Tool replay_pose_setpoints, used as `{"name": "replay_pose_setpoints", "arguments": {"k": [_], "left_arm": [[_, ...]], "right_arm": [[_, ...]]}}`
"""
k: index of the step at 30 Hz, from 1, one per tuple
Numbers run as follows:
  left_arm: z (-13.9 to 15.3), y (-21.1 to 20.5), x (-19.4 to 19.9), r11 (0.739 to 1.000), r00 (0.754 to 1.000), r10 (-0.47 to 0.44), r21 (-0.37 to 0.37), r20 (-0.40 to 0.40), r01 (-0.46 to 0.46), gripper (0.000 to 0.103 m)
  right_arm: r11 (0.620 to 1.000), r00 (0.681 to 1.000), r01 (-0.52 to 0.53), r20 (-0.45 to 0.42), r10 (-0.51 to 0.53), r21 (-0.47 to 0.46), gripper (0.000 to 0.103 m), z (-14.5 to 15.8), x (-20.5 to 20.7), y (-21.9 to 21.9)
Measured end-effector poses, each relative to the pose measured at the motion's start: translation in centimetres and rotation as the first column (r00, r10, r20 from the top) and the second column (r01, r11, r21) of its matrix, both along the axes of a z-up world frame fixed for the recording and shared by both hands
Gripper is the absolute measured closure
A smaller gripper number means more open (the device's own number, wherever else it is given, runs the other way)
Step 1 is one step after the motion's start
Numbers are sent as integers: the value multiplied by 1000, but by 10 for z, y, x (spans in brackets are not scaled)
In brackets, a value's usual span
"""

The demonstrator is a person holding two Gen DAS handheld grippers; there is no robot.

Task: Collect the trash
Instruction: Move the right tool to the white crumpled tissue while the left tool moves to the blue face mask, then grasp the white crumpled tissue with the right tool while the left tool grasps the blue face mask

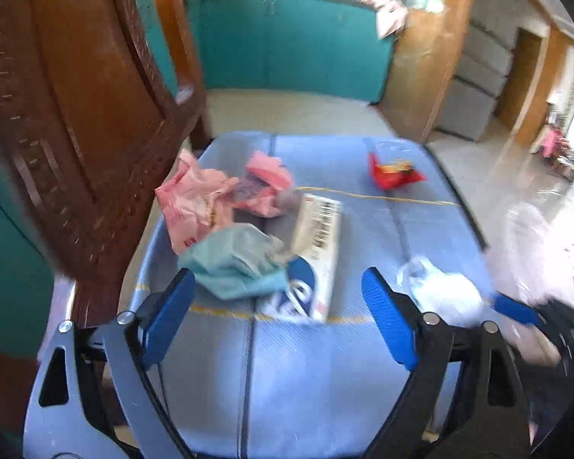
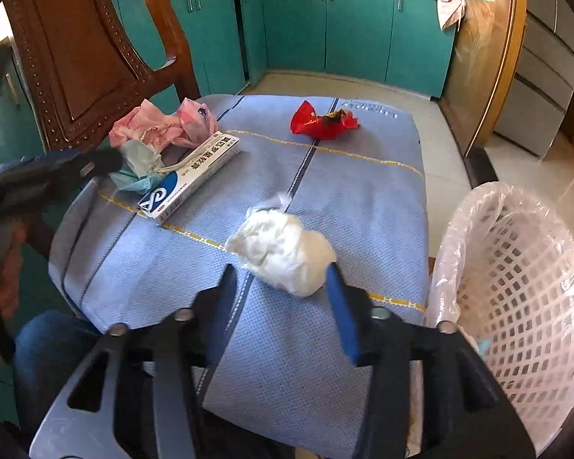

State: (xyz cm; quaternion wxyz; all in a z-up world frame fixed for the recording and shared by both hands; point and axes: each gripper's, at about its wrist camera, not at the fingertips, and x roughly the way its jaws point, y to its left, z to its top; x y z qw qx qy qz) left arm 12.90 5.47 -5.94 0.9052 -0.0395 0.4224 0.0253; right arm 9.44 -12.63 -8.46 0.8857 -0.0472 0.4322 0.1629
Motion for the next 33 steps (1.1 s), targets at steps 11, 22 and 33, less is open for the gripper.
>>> {"name": "replay_pose_setpoints", "arguments": {"k": [11, 22, 33], "left_arm": [[-32, 14, 61, 989, 979, 151, 15, -136, -150, 40], [13, -7, -13, 998, 993, -68, -4, 101, 69, 93], [7, 4, -15, 998, 998, -49, -33, 31, 50, 28]], "right_arm": [[997, 1000, 22, 15, -23, 67, 43, -4, 8, -13], [995, 998, 53, 21, -55, 84, 43, -2, 12, -26], [1000, 1000, 4, 28, -5, 6, 26, -13, 27, 4]]}}
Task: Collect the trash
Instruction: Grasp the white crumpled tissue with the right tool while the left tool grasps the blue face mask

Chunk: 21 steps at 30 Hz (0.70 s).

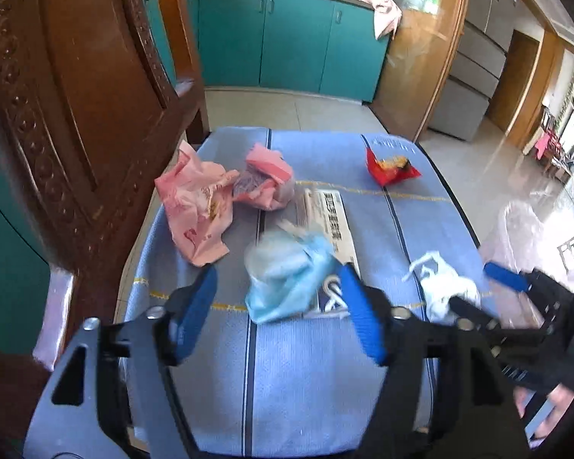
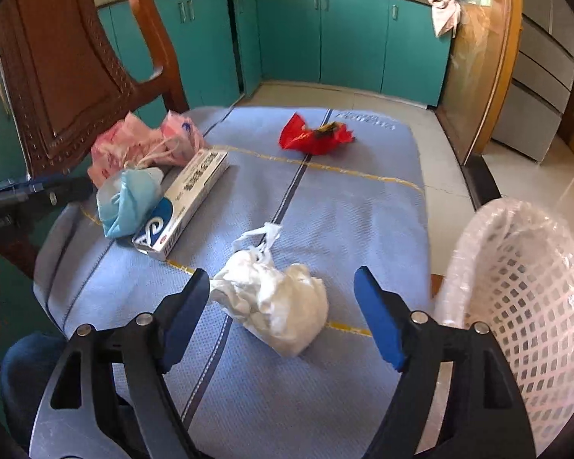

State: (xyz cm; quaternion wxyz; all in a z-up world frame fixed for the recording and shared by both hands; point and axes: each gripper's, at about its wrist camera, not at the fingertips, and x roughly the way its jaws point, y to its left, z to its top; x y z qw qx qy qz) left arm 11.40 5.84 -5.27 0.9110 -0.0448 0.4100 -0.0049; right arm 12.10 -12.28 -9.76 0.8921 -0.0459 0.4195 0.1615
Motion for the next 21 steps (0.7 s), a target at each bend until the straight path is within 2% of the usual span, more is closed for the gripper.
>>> {"name": "replay_pose_setpoints", "arguments": {"k": [1, 2, 8, 9, 10, 11, 14, 15, 16, 21], "left_arm": [[-2, -2, 4, 1000, 1000, -2, 17, -4, 2, 21], [-4, -6, 8, 999, 1000, -8, 39, -12, 9, 19], [-28, -23, 40, 993, 997, -55, 104, -60, 61, 16], [-33, -24, 45, 992, 996, -59, 104, -72, 66, 23], [-37, -25, 48, 992, 995, -61, 107, -84, 70, 47], [-43, -27, 52, 989, 992, -62, 125, -108, 75, 58], [-46, -30, 48, 985, 994, -69, 152, -88, 81, 68], [-45, -30, 46, 985, 994, -74, 152, -82, 86, 74], [-43, -30, 43, 984, 995, -73, 156, -71, 84, 77], [-27, -18, 26, 990, 999, -41, 133, -9, 42, 79]], "right_arm": [[1000, 1000, -4, -3, 4, -16, 26, -3, 2, 4], [999, 1000, -6, -7, 5, -37, 26, -8, 4, 8], [998, 999, -20, -40, 18, -52, 26, -23, 11, 20], [998, 999, -19, -44, 17, -55, 26, -24, 12, 21], [998, 999, -16, -48, 14, -55, 27, -25, 13, 22], [998, 999, -13, -51, 10, -58, 27, -26, 14, 23], [995, 999, -12, -45, 8, -97, 27, -27, 13, 29], [995, 999, -15, -45, 11, -100, 30, -28, 13, 30], [994, 999, -17, -46, 13, -104, 37, -30, 13, 32], [992, 1000, -4, -31, 0, -126, 51, -31, 6, 33]]}}
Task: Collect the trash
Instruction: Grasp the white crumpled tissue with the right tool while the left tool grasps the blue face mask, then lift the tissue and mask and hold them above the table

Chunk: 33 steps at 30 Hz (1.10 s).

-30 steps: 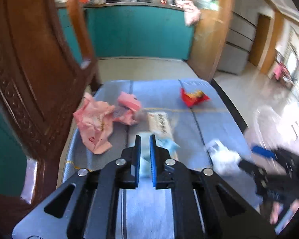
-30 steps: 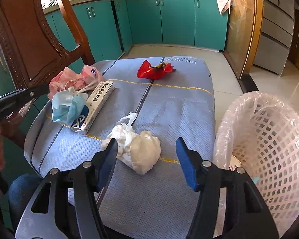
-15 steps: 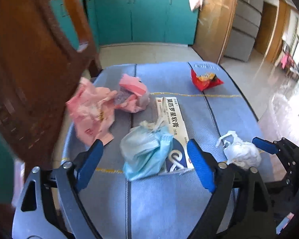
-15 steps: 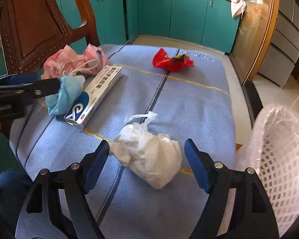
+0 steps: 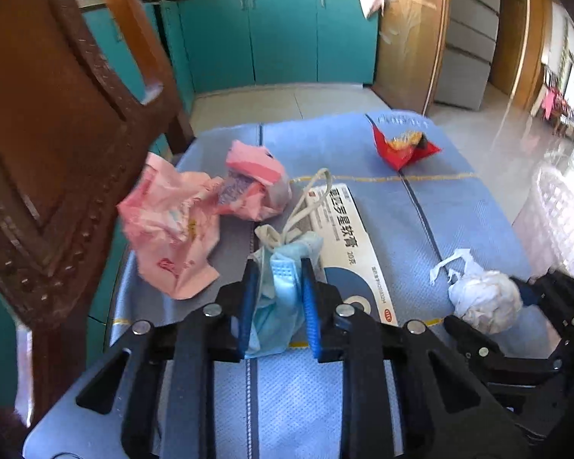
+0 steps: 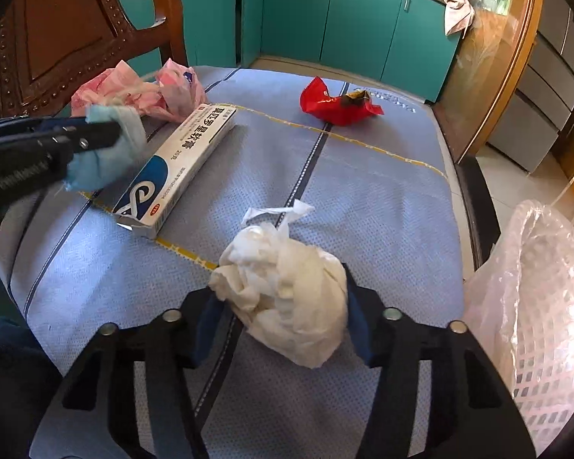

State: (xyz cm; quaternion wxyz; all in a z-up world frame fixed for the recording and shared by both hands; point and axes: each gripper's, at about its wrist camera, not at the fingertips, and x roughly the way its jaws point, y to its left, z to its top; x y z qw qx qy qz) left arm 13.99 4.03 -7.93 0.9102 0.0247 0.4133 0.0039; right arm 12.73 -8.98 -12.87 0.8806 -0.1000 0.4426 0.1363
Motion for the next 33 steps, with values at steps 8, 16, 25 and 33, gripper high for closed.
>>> {"name": "replay_pose_setpoints", "arguments": {"k": [8, 16, 25, 33], "left_arm": [[34, 1, -22, 998, 996, 2, -58, 94, 3, 79], [62, -3, -44, 997, 983, -5, -73, 181, 19, 79], [63, -13, -48, 999, 982, -9, -47, 187, 18, 79], [68, -14, -54, 999, 979, -16, -36, 201, 24, 79]], "right_arm": [[999, 999, 17, 35, -19, 46, 55, 25, -15, -10], [996, 994, 38, 100, -45, 77, 55, 58, -28, -18], [996, 990, 47, 128, -56, 75, 55, 70, -36, -22], [995, 986, 65, 150, -76, 80, 55, 79, -42, -27]]}}
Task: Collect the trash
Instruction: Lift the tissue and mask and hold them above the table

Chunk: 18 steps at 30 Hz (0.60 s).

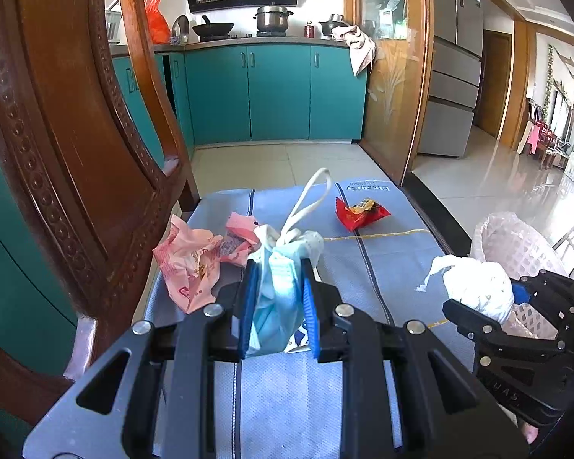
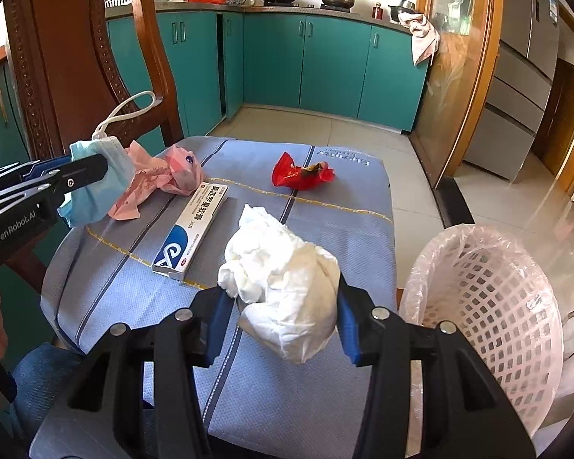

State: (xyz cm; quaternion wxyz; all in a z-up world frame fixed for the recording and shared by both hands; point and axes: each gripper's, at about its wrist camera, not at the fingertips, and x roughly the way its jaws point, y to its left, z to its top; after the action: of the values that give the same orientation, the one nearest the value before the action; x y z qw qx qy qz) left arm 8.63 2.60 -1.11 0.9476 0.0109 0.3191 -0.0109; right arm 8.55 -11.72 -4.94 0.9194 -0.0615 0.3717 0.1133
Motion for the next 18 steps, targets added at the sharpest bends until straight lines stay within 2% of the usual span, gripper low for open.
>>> {"name": "replay_pose_setpoints", "arguments": {"k": [18], "left_arm": [[-4, -14, -14, 1000, 1000, -26, 12, 6, 26, 79]], "right_arm": [[1000, 1000, 25, 2, -25, 1, 55, 2, -12, -3]]}}
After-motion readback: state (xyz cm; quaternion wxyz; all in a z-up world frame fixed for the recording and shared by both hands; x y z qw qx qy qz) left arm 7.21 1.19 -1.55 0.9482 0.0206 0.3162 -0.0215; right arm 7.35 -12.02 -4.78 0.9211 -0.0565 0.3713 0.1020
